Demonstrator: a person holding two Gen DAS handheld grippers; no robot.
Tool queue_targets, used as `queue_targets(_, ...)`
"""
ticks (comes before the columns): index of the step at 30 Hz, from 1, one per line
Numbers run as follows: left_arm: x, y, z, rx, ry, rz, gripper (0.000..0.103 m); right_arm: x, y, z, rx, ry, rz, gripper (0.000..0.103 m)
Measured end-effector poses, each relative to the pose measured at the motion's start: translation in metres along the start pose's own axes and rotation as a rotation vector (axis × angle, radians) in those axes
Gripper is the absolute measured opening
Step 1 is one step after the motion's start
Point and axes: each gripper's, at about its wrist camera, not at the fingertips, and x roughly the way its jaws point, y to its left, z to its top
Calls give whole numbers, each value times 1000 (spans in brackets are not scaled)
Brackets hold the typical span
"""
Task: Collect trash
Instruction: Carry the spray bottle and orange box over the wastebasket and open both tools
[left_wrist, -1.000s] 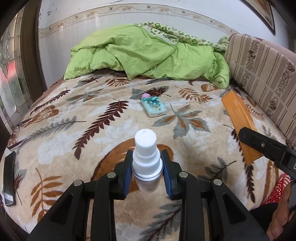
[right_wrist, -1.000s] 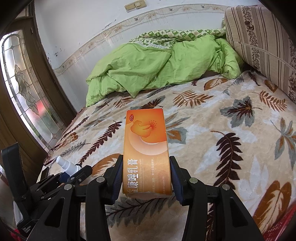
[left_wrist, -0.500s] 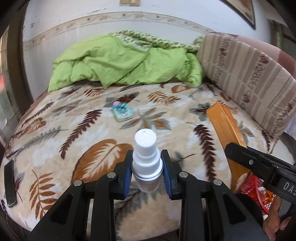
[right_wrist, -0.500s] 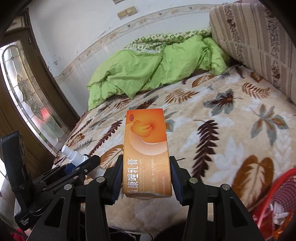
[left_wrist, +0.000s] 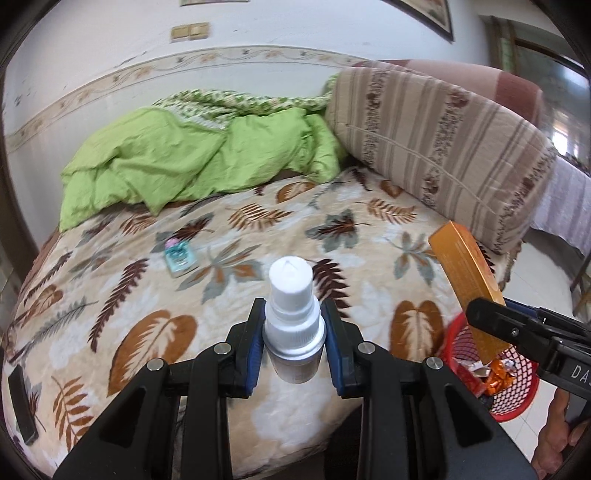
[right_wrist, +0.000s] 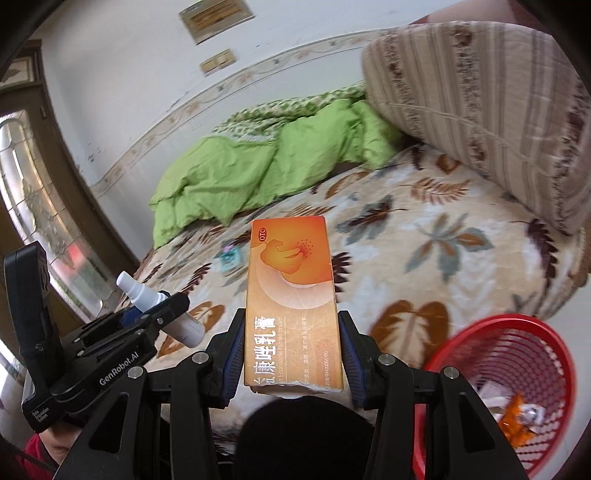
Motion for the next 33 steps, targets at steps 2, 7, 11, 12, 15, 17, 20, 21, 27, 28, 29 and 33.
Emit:
queue_targets(2,-1,-10,3,13,-7,-16,29,-9,-9,-1,14,-3,-18,50)
queue_targets(7,-1,-35,11,40,-4,-64,29,-27,-34,-5,58,-13,-63,50)
queue_targets(11,0,-53,16,65,1,-96,28,-40,-48,-6,87,-24,-91,50)
queue_targets(12,1,-59,16,74,2,-105,29,-43,-51,-6,91,-27,-96,50)
queue_targets(15,3,-74,19,96,8,-135,29,-52,-60,-8,105,-35,-116,50)
queue_targets(17,5,-84,19,105,17,-159,29,-59,-69,-9,121,-39,-131,50)
queue_targets(20,10,-99,20,119,37,-195,28,-68,-81,-11,144,-45,-156,50)
queue_targets(21,11,-104,20,124,43,-208,28,-72,-86,-13,154,-48,-165,50)
queue_targets(27,19,-136,19,167,72,-255,28,-88,-109,-19,198,-60,-210,50)
queue_targets(28,20,-141,18,173,78,-263,28,-90,-112,-21,204,-60,-217,50)
queue_targets(29,22,-144,18,175,83,-270,28,-92,-114,-22,209,-61,-221,50)
queue_targets(33,28,-160,15,193,112,-306,28,-99,-123,-26,229,-62,-245,50)
